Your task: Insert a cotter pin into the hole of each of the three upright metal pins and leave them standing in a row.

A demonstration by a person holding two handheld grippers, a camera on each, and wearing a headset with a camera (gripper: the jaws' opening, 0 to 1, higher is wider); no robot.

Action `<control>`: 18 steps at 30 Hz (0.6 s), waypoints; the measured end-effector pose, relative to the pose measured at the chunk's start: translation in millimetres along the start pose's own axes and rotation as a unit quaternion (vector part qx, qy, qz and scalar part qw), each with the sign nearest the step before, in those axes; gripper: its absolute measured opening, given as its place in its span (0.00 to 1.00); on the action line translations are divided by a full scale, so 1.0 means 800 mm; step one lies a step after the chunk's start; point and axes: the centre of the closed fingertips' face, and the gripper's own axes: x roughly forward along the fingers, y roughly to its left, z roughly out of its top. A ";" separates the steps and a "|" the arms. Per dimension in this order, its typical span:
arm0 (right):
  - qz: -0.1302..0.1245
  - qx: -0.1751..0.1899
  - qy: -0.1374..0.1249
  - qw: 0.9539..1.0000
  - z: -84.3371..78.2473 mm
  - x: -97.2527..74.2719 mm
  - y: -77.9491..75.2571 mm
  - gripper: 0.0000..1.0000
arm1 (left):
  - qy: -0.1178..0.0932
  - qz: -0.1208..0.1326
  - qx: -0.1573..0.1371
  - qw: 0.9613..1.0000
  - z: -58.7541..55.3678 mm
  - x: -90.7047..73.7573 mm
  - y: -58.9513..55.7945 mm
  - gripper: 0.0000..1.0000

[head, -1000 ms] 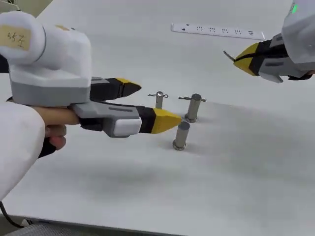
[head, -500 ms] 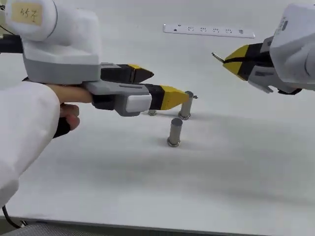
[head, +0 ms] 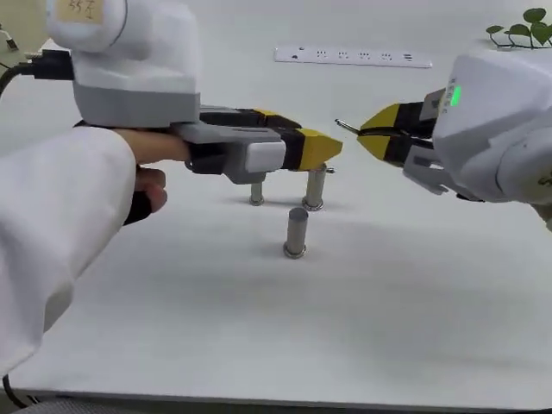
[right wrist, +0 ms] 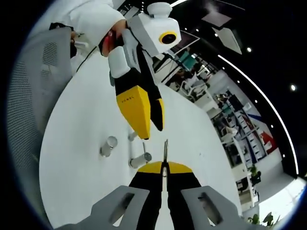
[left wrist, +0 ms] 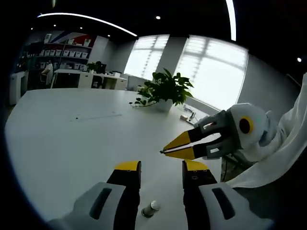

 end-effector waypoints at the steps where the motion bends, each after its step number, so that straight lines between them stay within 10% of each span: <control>1: -0.001 -0.003 -0.001 1.000 0.002 0.000 0.001 0.00 | 0.000 -0.002 -0.003 1.000 0.000 0.001 -0.001 0.31; 18: 0.002 -0.024 -0.012 1.000 0.015 -0.003 0.007 0.00 | 0.003 -0.024 -0.022 0.999 -0.003 0.014 -0.015 0.11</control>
